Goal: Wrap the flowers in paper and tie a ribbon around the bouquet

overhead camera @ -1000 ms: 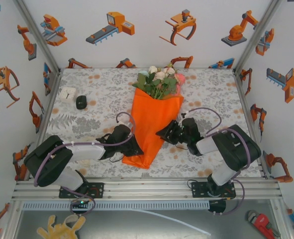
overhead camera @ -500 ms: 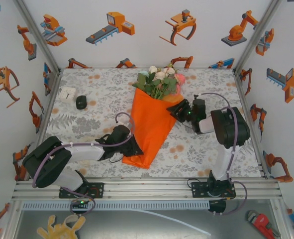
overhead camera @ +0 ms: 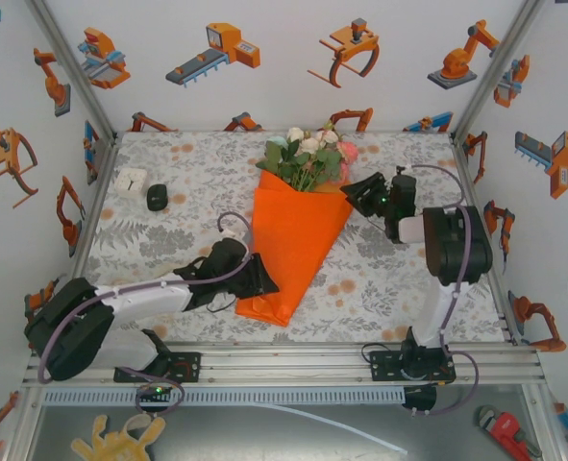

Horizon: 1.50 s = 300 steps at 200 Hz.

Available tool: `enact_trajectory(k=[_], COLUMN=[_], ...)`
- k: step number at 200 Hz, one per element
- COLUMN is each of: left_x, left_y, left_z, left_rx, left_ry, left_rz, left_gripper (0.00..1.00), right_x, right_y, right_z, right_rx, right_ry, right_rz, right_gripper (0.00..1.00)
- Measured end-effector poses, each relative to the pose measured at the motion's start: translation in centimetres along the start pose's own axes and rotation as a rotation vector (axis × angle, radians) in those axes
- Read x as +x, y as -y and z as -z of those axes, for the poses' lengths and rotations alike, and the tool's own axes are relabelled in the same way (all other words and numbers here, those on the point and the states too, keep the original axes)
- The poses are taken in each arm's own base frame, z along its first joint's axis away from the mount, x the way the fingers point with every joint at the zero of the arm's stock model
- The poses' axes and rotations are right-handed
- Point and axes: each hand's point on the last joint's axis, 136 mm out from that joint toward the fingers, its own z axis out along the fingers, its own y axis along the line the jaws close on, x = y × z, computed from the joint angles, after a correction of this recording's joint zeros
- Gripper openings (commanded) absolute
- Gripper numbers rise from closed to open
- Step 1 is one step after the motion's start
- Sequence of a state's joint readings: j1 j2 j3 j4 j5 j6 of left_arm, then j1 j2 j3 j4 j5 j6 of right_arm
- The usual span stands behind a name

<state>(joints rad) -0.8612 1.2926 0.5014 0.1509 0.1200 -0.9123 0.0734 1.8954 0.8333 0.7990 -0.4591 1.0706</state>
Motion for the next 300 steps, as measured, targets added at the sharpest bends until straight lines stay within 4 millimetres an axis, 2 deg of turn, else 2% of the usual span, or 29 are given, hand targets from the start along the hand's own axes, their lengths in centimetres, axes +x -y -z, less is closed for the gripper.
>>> enact_trajectory(k=[25,42,58,82,95,113,130,146,166,179,186,203,234,263,285,300], left_x=[-2.6,-4.2,-5.2,-6.4,-6.9,-7.5,-8.4,-9.7,-12.2,-13.4,-13.7,-13.3,-11.2,-11.6,-11.0,-10.1], left_y=[1.5,2.1,2.2,1.4,0.9,0.1,-0.9,-2.5,-5.3,-7.1,-7.9,-9.0,-9.2,-10.3,-11.9,-13.1], left_z=[1.5,2.4,2.9,3.8,4.2,5.1,6.5,8.6,12.2,13.7,13.8,12.4,9.0,6.3,4.0,2.8], left_rx=[0.006,0.0,-0.012,-0.047,-0.066,-0.092,-0.124,-0.197,-0.371,-0.464,-0.497,-0.526,-0.539,-0.587,-0.615,-0.625], left_ry=[0.076,0.121,0.146,0.176,0.189,0.212,0.242,0.29,0.367,0.381,0.363,0.246,0.038,-0.076,-0.153,-0.211], left_rz=[-0.02,-0.03,-0.033,-0.02,-0.012,-0.004,0.007,0.017,0.035,0.048,0.048,-0.003,-0.166,-0.244,-0.267,-0.275], left_gripper=[0.54,0.56,0.57,0.57,0.57,0.57,0.57,0.57,0.56,0.56,0.57,0.59,0.59,0.57,0.46,0.27], right_x=[-0.9,-0.3,1.8,7.3,10.6,15.1,18.3,20.2,22.1,22.6,22.6,22.1,21.8,21.5,21.0,20.6], right_y=[-5.6,-9.0,-11.2,-13.5,-14.0,-13.6,-12.8,-12.3,-12.2,-12.4,-12.5,-12.3,-11.9,-12.4,-13.0,-13.4], right_z=[3.0,4.8,5.6,6.0,6.1,6.2,6.5,7.2,8.5,9.1,9.2,9.4,9.6,10.0,10.5,10.9], right_rx=[-0.091,-0.14,-0.16,-0.169,-0.169,-0.145,-0.106,-0.066,-0.025,-0.019,-0.013,0.003,0.014,0.002,-0.012,-0.021], right_ry=[0.031,0.032,-0.003,-0.108,-0.176,-0.271,-0.34,-0.377,-0.412,-0.422,-0.419,-0.402,-0.4,-0.387,-0.37,-0.354], right_rz=[0.073,0.131,0.181,0.254,0.28,0.312,0.35,0.41,0.518,0.57,0.59,0.633,0.686,0.723,0.741,0.748], right_gripper=[0.48,0.48,0.48,0.48,0.48,0.48,0.48,0.49,0.49,0.49,0.5,0.5,0.51,0.52,0.52,0.53])
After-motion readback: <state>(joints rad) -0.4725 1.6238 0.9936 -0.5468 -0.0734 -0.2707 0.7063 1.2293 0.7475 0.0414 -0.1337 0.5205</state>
